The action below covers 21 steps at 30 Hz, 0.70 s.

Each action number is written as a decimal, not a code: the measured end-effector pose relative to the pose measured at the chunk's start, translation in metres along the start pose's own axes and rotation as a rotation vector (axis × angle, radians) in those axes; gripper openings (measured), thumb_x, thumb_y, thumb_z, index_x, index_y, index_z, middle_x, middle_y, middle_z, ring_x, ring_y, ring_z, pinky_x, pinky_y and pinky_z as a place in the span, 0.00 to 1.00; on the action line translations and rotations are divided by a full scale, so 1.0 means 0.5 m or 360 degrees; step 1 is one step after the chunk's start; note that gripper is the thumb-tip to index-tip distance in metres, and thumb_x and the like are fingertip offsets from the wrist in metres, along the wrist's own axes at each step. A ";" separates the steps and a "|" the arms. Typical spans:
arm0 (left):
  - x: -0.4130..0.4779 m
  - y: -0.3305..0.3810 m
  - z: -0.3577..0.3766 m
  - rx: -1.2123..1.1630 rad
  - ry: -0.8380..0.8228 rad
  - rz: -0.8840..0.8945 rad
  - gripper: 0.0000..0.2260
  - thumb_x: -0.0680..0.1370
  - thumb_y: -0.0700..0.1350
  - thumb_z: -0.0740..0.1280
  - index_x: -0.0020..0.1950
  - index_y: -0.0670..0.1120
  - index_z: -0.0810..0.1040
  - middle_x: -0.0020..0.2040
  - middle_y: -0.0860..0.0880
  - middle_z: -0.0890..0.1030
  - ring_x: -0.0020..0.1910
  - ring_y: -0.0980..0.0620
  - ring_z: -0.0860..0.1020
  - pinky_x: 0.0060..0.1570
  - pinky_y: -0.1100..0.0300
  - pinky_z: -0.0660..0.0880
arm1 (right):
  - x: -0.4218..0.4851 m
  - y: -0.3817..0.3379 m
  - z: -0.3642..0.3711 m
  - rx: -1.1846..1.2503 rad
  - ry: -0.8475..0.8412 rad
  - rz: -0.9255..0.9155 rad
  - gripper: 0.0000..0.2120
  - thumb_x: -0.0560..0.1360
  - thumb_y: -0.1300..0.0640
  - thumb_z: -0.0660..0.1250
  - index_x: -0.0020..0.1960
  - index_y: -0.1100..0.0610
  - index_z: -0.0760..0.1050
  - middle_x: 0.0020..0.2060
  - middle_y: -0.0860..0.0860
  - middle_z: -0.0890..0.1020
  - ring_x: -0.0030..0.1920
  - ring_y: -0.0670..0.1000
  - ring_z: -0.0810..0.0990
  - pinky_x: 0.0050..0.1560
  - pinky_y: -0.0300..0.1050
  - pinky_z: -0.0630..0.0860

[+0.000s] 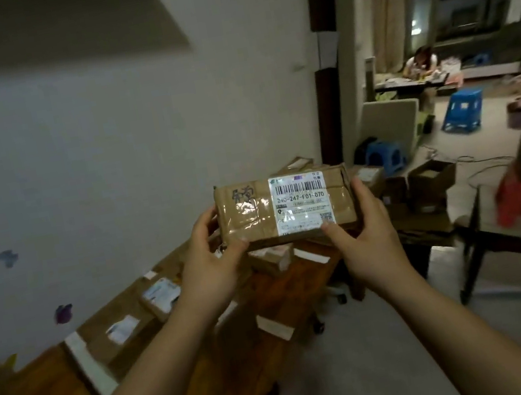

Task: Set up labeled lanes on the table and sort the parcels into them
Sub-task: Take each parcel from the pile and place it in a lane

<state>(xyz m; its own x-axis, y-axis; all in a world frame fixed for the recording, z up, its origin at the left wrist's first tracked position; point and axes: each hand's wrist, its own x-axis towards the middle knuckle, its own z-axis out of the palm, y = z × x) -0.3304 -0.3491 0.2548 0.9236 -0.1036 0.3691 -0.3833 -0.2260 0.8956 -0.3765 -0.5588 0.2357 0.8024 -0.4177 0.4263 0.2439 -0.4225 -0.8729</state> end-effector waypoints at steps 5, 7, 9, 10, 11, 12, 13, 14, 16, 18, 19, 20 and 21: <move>0.055 0.013 0.250 -0.0042 -0.0192 -0.0117 0.28 0.75 0.51 0.67 0.72 0.60 0.59 0.70 0.54 0.67 0.62 0.57 0.68 0.58 0.55 0.70 | 0.095 0.133 -0.186 -0.0115 0.0030 0.0084 0.34 0.75 0.50 0.69 0.75 0.40 0.55 0.67 0.44 0.64 0.59 0.39 0.65 0.46 0.27 0.62; 0.069 0.014 0.325 -0.0033 -0.0254 -0.0160 0.28 0.76 0.49 0.66 0.73 0.60 0.58 0.70 0.54 0.67 0.59 0.58 0.67 0.56 0.57 0.70 | 0.127 0.174 -0.243 -0.0182 0.0030 0.0135 0.35 0.75 0.50 0.69 0.75 0.41 0.54 0.69 0.45 0.64 0.58 0.38 0.63 0.44 0.25 0.60; 0.085 0.015 0.386 -0.0020 -0.0288 -0.0220 0.28 0.76 0.49 0.66 0.73 0.61 0.58 0.70 0.54 0.67 0.58 0.58 0.68 0.58 0.54 0.71 | 0.156 0.209 -0.286 -0.0236 0.0025 0.0181 0.36 0.75 0.49 0.69 0.76 0.41 0.53 0.70 0.45 0.63 0.57 0.37 0.63 0.43 0.25 0.60; 0.096 0.015 0.412 -0.0014 -0.0296 -0.0243 0.28 0.76 0.49 0.66 0.72 0.61 0.58 0.70 0.54 0.67 0.58 0.57 0.68 0.59 0.53 0.72 | 0.170 0.226 -0.303 -0.0249 0.0016 0.0196 0.35 0.75 0.49 0.68 0.76 0.41 0.53 0.70 0.45 0.63 0.56 0.37 0.63 0.43 0.25 0.60; 0.108 0.013 0.436 0.0000 -0.0306 -0.0256 0.28 0.76 0.49 0.66 0.72 0.60 0.58 0.70 0.53 0.67 0.58 0.57 0.68 0.59 0.53 0.72 | 0.183 0.242 -0.316 -0.0254 0.0005 0.0211 0.35 0.75 0.49 0.69 0.75 0.41 0.54 0.69 0.45 0.64 0.55 0.37 0.64 0.43 0.26 0.60; 0.121 0.010 0.459 0.0020 -0.0321 -0.0263 0.28 0.76 0.49 0.66 0.73 0.60 0.58 0.71 0.53 0.67 0.58 0.58 0.68 0.58 0.54 0.72 | 0.198 0.258 -0.328 -0.0253 -0.0003 0.0226 0.35 0.74 0.49 0.69 0.75 0.40 0.54 0.68 0.45 0.64 0.53 0.37 0.64 0.43 0.27 0.60; 0.135 0.005 0.481 0.0032 -0.0335 -0.0274 0.28 0.76 0.49 0.66 0.73 0.60 0.58 0.71 0.53 0.67 0.58 0.58 0.68 0.56 0.55 0.72 | 0.212 0.273 -0.337 -0.0252 -0.0010 0.0237 0.35 0.74 0.50 0.69 0.75 0.39 0.54 0.66 0.44 0.65 0.51 0.36 0.66 0.43 0.27 0.60; 0.148 -0.002 0.501 0.0031 -0.0346 -0.0289 0.29 0.76 0.50 0.66 0.73 0.59 0.57 0.71 0.53 0.66 0.58 0.58 0.68 0.55 0.57 0.72 | 0.227 0.288 -0.344 -0.0252 -0.0013 0.0243 0.35 0.74 0.50 0.69 0.74 0.38 0.54 0.64 0.42 0.65 0.49 0.35 0.67 0.44 0.28 0.60; 0.175 -0.019 0.539 0.0011 -0.0367 -0.0322 0.29 0.77 0.49 0.66 0.74 0.58 0.57 0.71 0.53 0.66 0.58 0.58 0.68 0.48 0.64 0.70 | 0.259 0.318 -0.355 -0.0265 -0.0019 0.0251 0.35 0.74 0.49 0.69 0.74 0.37 0.54 0.61 0.40 0.64 0.48 0.30 0.65 0.43 0.28 0.60; 0.205 -0.039 0.575 -0.0012 -0.0358 -0.0362 0.28 0.77 0.49 0.66 0.74 0.59 0.57 0.71 0.53 0.66 0.57 0.59 0.68 0.42 0.68 0.67 | 0.296 0.350 -0.359 -0.0292 -0.0033 0.0274 0.35 0.74 0.49 0.68 0.74 0.37 0.54 0.58 0.39 0.63 0.47 0.31 0.66 0.44 0.28 0.60; 0.220 -0.051 0.592 -0.0018 -0.0343 -0.0381 0.28 0.77 0.48 0.66 0.74 0.59 0.57 0.71 0.53 0.66 0.56 0.60 0.67 0.40 0.70 0.66 | 0.317 0.368 -0.359 -0.0308 -0.0047 0.0287 0.35 0.74 0.49 0.68 0.74 0.38 0.54 0.58 0.39 0.63 0.47 0.33 0.66 0.44 0.29 0.61; 0.237 -0.064 0.609 -0.0028 -0.0326 -0.0397 0.28 0.77 0.48 0.66 0.73 0.59 0.57 0.71 0.54 0.66 0.55 0.61 0.68 0.39 0.70 0.66 | 0.341 0.387 -0.358 -0.0321 -0.0067 0.0296 0.35 0.74 0.49 0.68 0.74 0.38 0.54 0.58 0.39 0.62 0.48 0.35 0.66 0.45 0.30 0.61; 0.255 -0.080 0.626 -0.0047 -0.0311 -0.0415 0.28 0.77 0.48 0.66 0.73 0.60 0.58 0.70 0.55 0.67 0.53 0.62 0.68 0.38 0.71 0.66 | 0.365 0.408 -0.356 -0.0332 -0.0090 0.0300 0.35 0.74 0.49 0.68 0.74 0.37 0.53 0.57 0.38 0.62 0.48 0.35 0.66 0.46 0.31 0.61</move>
<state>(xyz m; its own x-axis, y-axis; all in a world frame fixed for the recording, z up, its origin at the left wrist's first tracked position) -0.2000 -0.6564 0.1884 0.9703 -0.2303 0.0744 -0.1310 -0.2412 0.9616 -0.2771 -0.8643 0.1779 0.8533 -0.4617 0.2423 -0.0252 -0.5007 -0.8652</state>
